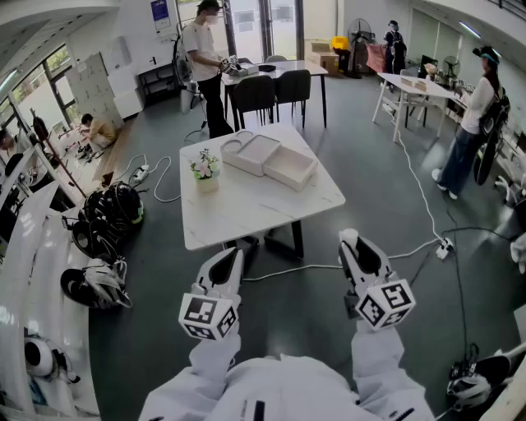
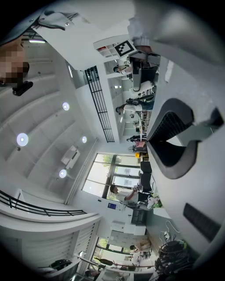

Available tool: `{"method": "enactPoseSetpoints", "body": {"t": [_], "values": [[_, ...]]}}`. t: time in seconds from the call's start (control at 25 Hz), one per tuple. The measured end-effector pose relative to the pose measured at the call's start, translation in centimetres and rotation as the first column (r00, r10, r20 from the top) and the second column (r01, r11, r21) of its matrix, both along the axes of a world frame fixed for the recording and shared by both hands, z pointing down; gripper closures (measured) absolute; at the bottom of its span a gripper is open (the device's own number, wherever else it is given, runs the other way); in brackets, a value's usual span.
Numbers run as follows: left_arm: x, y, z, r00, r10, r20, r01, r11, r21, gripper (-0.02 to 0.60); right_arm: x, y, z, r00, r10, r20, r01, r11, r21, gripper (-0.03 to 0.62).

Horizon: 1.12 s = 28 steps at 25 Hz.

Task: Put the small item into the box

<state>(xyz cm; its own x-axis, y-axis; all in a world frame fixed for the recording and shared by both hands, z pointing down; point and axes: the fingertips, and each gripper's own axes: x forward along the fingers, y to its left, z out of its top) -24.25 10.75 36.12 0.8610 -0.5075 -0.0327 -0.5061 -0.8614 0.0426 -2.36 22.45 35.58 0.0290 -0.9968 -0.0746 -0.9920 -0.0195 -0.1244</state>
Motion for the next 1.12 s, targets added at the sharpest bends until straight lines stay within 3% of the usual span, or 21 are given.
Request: {"method": "enactPoseSetpoints", "body": {"t": [1.12], "values": [[6.9, -2.8, 2.4, 0.998, -0.034, 0.043, 0.036, 0.998, -0.046, 0.583, 7.2, -4.2, 2.9, 0.998, -0.02, 0.061, 0.022, 0.999, -0.036, 0.477]]}}
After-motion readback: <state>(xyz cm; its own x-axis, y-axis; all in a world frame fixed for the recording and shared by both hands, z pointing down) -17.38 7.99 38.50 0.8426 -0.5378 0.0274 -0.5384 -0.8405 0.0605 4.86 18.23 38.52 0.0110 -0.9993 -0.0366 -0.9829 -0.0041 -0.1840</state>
